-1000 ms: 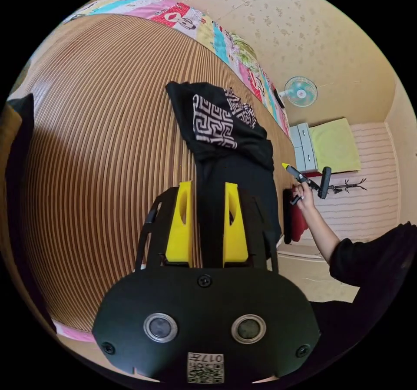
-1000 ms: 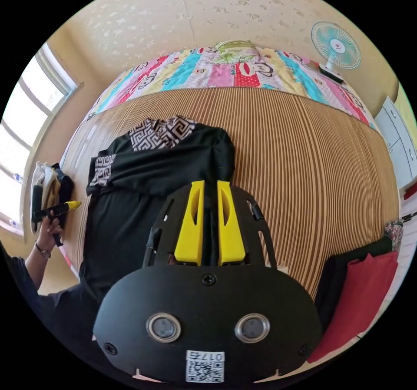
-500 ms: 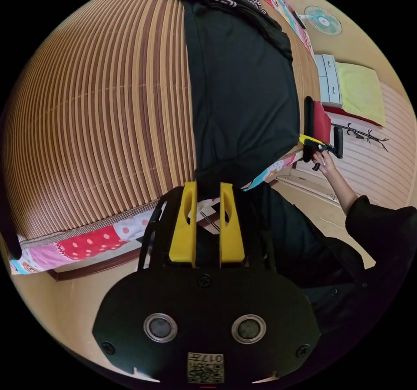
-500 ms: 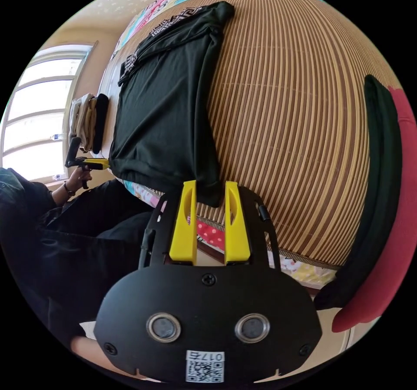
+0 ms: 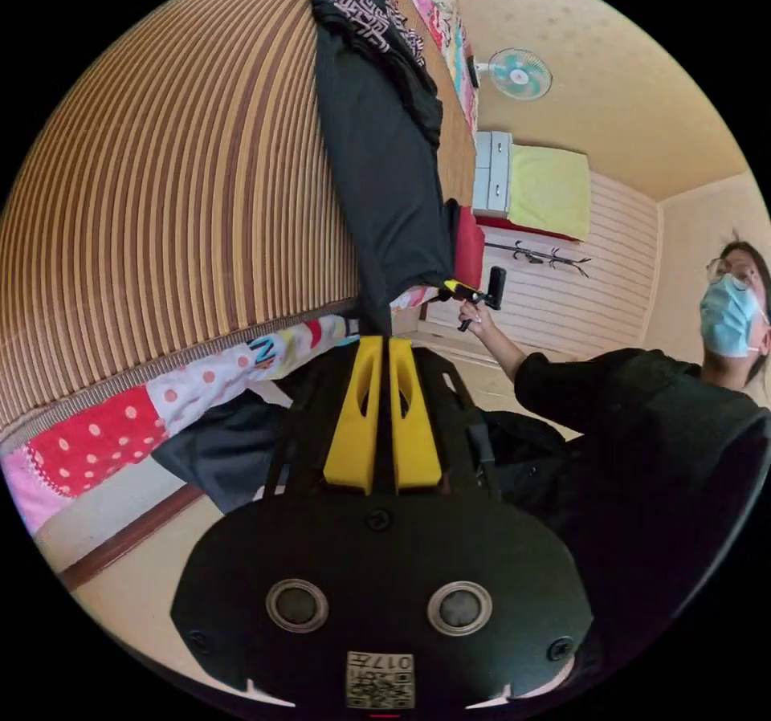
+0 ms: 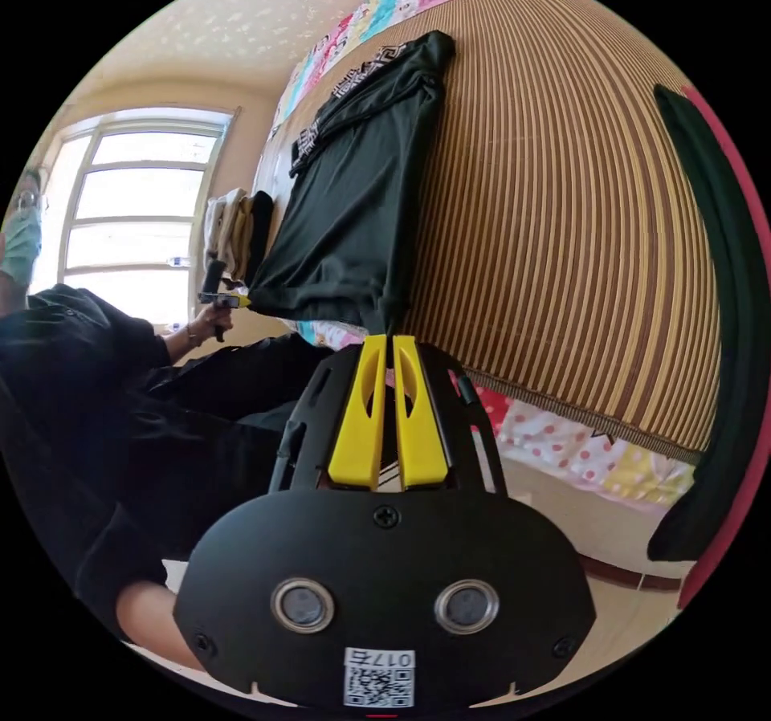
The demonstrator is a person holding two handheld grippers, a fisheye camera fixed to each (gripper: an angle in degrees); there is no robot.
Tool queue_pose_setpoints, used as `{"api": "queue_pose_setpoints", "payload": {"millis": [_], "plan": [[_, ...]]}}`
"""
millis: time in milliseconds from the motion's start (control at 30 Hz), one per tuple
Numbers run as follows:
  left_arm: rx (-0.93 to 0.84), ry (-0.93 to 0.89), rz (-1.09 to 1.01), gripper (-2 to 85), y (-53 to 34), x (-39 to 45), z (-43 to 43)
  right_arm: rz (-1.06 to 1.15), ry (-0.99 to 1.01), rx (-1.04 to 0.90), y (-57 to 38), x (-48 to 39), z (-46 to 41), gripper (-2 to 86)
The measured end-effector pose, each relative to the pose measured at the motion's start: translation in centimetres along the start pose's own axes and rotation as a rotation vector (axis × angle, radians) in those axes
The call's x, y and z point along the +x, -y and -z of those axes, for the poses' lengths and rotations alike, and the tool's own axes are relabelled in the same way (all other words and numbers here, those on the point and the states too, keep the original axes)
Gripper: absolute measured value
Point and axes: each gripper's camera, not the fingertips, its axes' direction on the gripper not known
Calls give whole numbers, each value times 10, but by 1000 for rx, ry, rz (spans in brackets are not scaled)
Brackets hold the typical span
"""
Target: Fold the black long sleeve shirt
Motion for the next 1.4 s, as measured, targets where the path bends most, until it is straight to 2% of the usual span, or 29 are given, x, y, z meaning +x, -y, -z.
{"api": "queue_pose_setpoints", "payload": {"millis": [100,200,267,400,567,733,800,967,1000,1100,1200,1267,1333,1400], "plan": [[108,-276,12,-8,-36,-17,29,-32,194,132,-43,0,51,15],[230,-438,29,-8,-73,-28,50,-67,430,261,-89,-2,84,13],[337,-496,49,-8,-93,-33,60,-142,582,389,-126,-1,95,13],[569,-585,61,-7,-95,-35,67,-265,675,691,-150,-5,105,12],[656,-571,-77,-7,-6,-25,74,-347,725,920,-59,22,95,12],[754,-469,-131,-5,94,-25,83,-396,712,991,68,77,75,13],[784,-364,-149,-4,138,-26,83,-391,703,1005,116,91,68,15],[834,-146,-91,20,192,-37,72,-431,538,960,228,124,30,33],[834,-58,-112,39,196,-35,68,-428,526,954,234,128,24,38],[857,57,-197,98,186,-29,65,-426,440,977,247,135,-1,67],[839,121,-279,114,158,-26,60,-349,70,972,241,90,-10,67],[830,166,-281,123,137,-30,53,-145,-241,895,241,30,-33,74],[832,209,-270,131,117,-38,43,-78,-347,842,238,4,-69,79],[837,267,-246,135,96,-54,26,-29,-361,799,236,-7,-112,83]]}}
